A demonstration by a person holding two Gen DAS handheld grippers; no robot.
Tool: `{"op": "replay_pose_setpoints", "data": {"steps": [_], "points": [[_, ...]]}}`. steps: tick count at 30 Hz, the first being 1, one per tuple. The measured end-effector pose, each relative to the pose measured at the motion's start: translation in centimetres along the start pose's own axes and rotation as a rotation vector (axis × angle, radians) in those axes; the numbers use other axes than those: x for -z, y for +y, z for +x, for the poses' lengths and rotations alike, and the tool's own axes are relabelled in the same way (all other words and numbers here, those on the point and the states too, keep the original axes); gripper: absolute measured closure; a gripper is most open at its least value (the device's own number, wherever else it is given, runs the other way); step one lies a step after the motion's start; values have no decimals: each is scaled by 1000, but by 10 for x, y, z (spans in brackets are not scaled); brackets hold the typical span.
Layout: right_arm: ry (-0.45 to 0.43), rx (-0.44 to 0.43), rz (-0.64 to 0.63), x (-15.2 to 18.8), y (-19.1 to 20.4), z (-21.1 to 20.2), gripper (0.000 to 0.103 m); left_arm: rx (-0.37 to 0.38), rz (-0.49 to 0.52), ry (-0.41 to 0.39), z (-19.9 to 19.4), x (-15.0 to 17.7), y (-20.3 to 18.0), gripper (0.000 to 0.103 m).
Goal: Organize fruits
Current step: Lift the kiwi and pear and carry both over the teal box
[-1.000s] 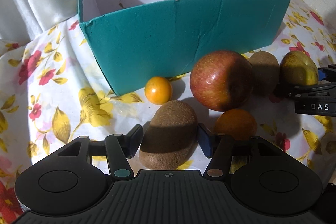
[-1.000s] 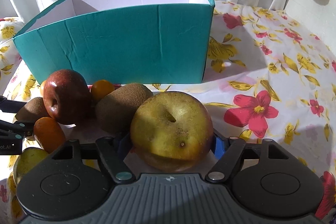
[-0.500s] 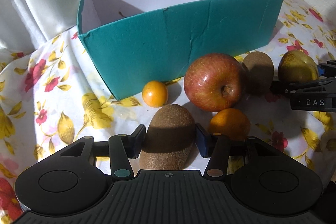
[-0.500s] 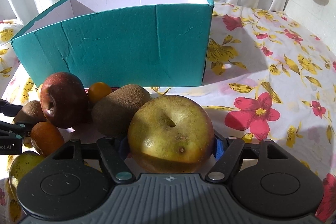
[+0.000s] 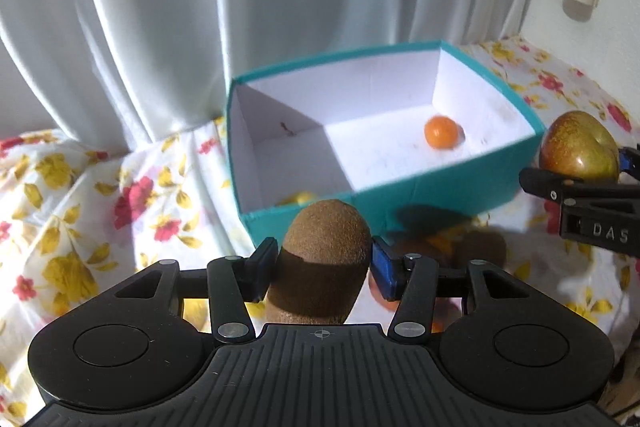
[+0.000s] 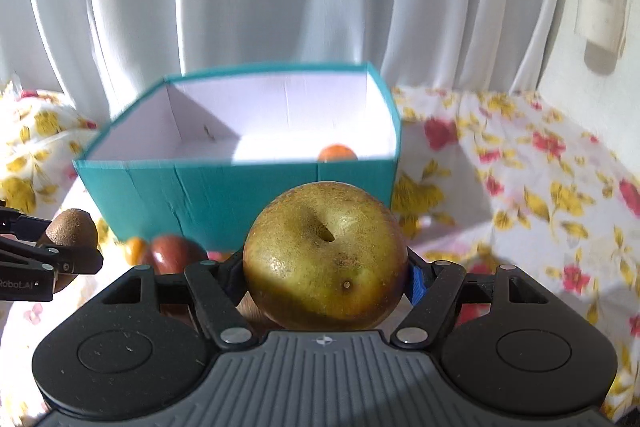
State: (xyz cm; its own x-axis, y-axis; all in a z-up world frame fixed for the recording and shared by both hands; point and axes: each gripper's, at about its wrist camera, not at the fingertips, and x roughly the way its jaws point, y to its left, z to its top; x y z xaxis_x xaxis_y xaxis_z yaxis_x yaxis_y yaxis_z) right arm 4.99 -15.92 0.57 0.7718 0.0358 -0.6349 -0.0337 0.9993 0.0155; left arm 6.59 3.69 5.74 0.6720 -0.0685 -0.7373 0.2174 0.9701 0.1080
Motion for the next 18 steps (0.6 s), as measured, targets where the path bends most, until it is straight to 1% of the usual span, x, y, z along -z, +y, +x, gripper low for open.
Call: {"op": "replay_pose_setpoints", "data": {"steps": [2,5,7,9,11,14,18], "points": [[-46,-6,-11,-17,1,-4,31,-29,-27,-55,-9,-21,2,49],[-123,-11,-24,-46,4,-10,31,-73,-76,-95,-12,-46,5,52],[-182,-16,-20,-61,4,-17,31,-104,-99,-79,-6,-52,4,54],[-218,-10,-19,-68,5,-19,31,-89,-119,-49,1,-50,7,55],[-222,-9,-1,-68,5,-18,31,-79,-128,-15,9,-46,9,55],[-177,-32,39,-63,1,-8,31,-85,-118,10,19,-42,9,56],[-145,-27,41,-60,2,5,30,-83,-120,30,29,-43,9,56]]}}
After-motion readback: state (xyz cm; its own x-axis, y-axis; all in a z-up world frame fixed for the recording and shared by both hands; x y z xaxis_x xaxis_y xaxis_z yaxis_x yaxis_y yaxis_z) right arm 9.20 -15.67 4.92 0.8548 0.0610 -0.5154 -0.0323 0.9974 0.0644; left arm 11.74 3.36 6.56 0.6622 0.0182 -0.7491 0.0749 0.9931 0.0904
